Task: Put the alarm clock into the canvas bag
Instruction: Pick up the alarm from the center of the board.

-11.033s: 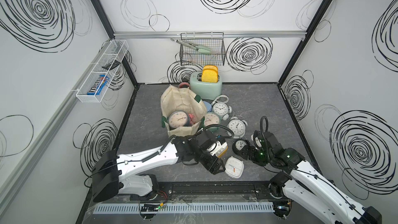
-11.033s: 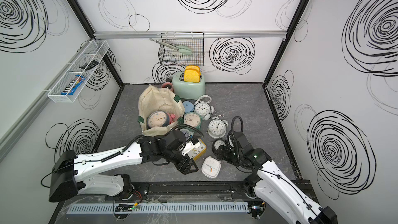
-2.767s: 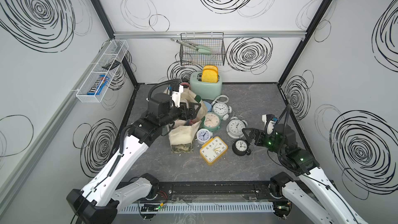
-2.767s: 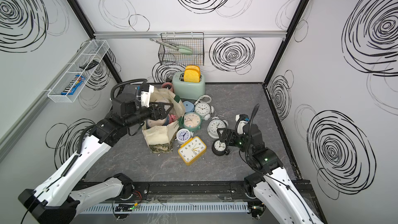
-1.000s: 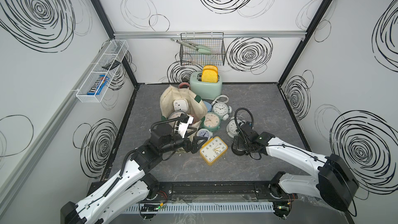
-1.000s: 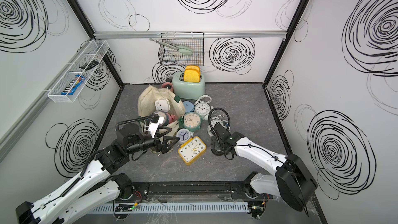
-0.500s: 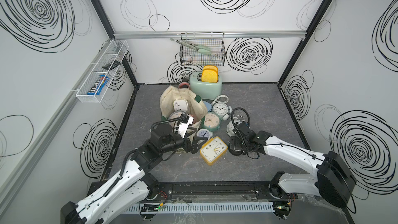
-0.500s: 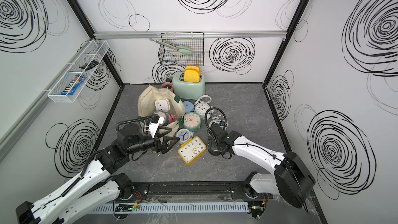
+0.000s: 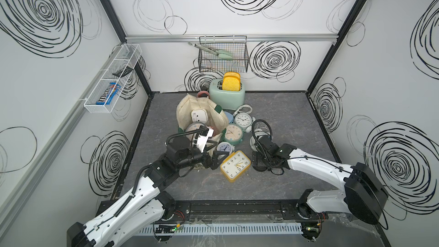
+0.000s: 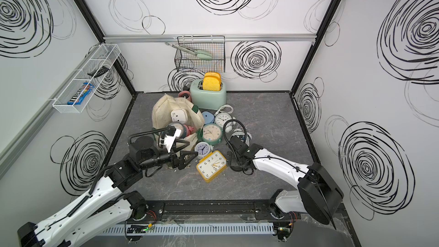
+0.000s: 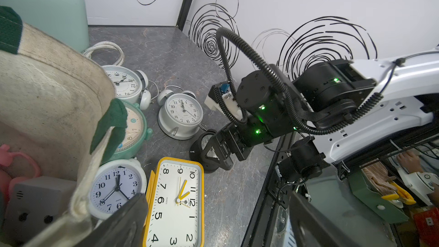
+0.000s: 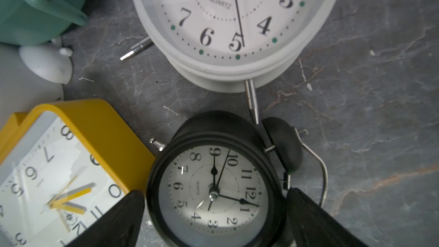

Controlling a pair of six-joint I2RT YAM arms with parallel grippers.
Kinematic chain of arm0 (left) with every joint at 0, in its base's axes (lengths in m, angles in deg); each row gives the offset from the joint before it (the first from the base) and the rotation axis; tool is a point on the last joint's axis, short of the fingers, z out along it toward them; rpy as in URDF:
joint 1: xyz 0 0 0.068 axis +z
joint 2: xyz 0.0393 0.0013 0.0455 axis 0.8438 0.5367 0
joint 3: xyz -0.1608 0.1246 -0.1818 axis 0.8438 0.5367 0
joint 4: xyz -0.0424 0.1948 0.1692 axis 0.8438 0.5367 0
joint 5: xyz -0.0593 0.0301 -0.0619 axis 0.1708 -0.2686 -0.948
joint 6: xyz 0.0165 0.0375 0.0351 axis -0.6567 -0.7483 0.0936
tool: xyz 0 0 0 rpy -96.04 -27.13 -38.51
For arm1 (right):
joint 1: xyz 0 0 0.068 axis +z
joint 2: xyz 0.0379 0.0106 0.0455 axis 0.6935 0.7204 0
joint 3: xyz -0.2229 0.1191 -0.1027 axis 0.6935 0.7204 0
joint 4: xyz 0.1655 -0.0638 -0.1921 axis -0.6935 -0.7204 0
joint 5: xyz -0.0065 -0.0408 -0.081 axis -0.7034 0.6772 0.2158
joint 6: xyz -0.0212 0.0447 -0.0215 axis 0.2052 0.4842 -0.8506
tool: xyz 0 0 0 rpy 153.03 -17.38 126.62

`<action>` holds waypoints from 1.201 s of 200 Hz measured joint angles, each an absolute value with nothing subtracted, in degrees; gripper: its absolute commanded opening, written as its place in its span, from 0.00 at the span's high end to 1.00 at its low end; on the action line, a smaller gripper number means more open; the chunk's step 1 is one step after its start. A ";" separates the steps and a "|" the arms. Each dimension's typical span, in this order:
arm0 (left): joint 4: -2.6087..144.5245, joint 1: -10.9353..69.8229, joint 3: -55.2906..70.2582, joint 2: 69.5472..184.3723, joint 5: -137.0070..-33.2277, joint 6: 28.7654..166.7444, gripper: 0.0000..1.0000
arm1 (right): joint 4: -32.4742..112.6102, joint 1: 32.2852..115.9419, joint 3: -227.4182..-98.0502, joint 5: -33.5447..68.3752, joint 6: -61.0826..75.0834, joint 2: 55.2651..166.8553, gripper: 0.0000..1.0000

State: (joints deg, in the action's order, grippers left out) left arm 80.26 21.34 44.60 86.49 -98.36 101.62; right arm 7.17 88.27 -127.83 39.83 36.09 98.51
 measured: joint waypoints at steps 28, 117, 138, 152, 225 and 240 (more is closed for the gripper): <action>80.26 21.34 44.60 86.49 -98.58 101.68 0.04 | 7.41 88.27 -127.83 39.44 36.09 99.52 0.02; 80.26 21.34 44.60 86.49 -98.80 101.77 0.04 | 8.35 87.29 -127.87 38.56 36.03 99.78 0.24; 80.29 21.51 44.60 86.49 -98.80 101.77 0.04 | 8.53 87.07 -127.83 37.93 35.35 98.82 0.32; 80.26 21.80 44.60 86.51 -98.80 101.79 0.04 | 8.97 87.07 -127.74 37.49 34.15 96.61 0.35; 82.19 21.91 38.02 91.21 -99.21 104.63 0.04 | 22.45 87.09 -127.11 34.80 19.16 76.24 0.45; 84.18 21.60 32.23 93.73 -99.61 105.00 0.04 | 25.31 87.40 -127.04 33.95 15.24 74.16 0.48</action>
